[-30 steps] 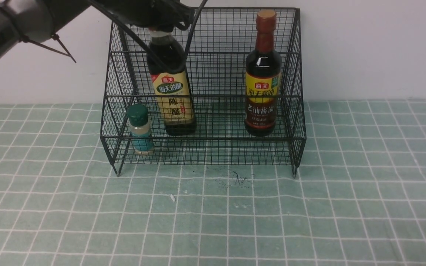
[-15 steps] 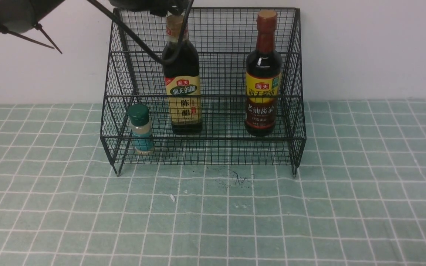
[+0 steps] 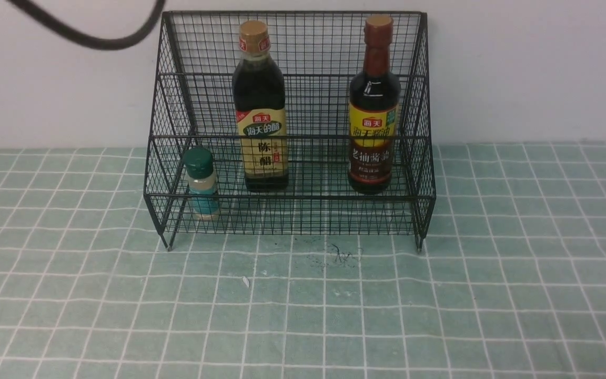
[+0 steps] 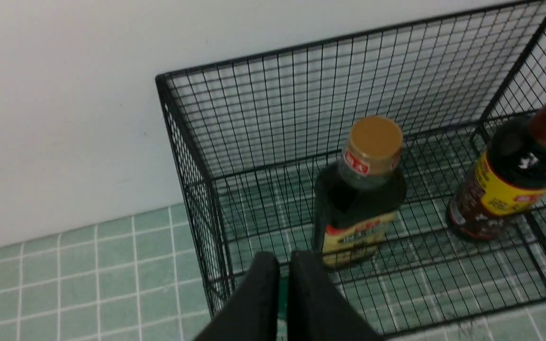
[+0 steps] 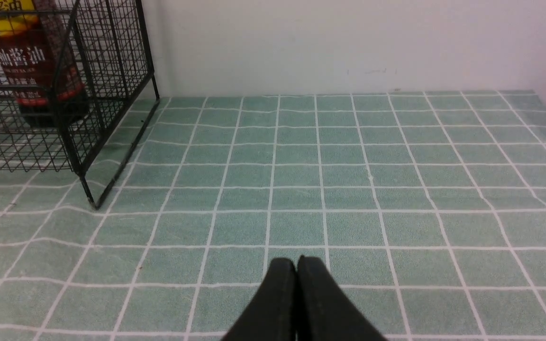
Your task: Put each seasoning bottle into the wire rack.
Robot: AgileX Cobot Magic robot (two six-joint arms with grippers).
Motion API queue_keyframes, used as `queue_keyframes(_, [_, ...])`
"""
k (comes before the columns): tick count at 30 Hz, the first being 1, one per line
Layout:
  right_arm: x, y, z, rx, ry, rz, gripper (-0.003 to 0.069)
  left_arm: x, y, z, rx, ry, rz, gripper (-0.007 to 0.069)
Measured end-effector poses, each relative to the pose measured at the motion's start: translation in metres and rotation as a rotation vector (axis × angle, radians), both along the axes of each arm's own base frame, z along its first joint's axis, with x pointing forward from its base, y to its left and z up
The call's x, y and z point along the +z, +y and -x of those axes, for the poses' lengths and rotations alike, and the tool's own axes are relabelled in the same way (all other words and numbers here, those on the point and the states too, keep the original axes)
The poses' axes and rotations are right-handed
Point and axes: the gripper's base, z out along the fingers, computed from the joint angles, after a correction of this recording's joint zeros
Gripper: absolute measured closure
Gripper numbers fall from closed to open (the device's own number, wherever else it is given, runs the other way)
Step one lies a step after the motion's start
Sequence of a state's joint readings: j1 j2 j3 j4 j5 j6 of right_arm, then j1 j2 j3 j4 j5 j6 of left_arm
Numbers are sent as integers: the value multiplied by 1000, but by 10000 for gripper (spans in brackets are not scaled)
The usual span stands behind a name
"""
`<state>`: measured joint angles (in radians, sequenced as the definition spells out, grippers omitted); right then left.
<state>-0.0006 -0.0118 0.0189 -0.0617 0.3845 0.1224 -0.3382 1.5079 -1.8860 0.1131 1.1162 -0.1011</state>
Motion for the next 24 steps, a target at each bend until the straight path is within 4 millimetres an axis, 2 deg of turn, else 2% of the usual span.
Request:
queue_keyframes(3, [0,0,0,0,0,0,672,7,9,37,-39,0,17,631])
queue_keyframes(6, [0,0,0,0,0,0,672,-3,18,70,-64,13,34,631])
queue_keyframes(7, [0,0,0,0,0,0,672,-4,18,73,-66,8,38,631])
queue_keyframes(8, [0,0,0,0,0,0,672,-15,26,96,-72,-15,57,631])
queue_keyframes(10, [0,0,0,0,0,0,672,-22,29,107,-74,-31,66,631])
queue_keyframes(11, [0,0,0,0,0,0,672,-33,34,122,-75,-44,74,631])
queue_keyframes(13, [0,0,0,0,0,0,672,-45,38,136,-77,-56,90,631])
queue_keyframes(14, [0,0,0,0,0,0,672,-58,42,150,-81,-57,111,631])
queue_keyframes(16, [0,0,0,0,0,0,672,-64,44,160,-87,-58,133,631])
queue_keyframes(17, [0,0,0,0,0,0,672,-78,45,172,-96,-38,157,631])
queue_keyframes(20, [0,0,0,0,0,0,672,-93,48,189,-109,-18,194,631])
queue_keyframes(24, [0,0,0,0,0,0,672,-103,53,206,-117,-1,192,631])
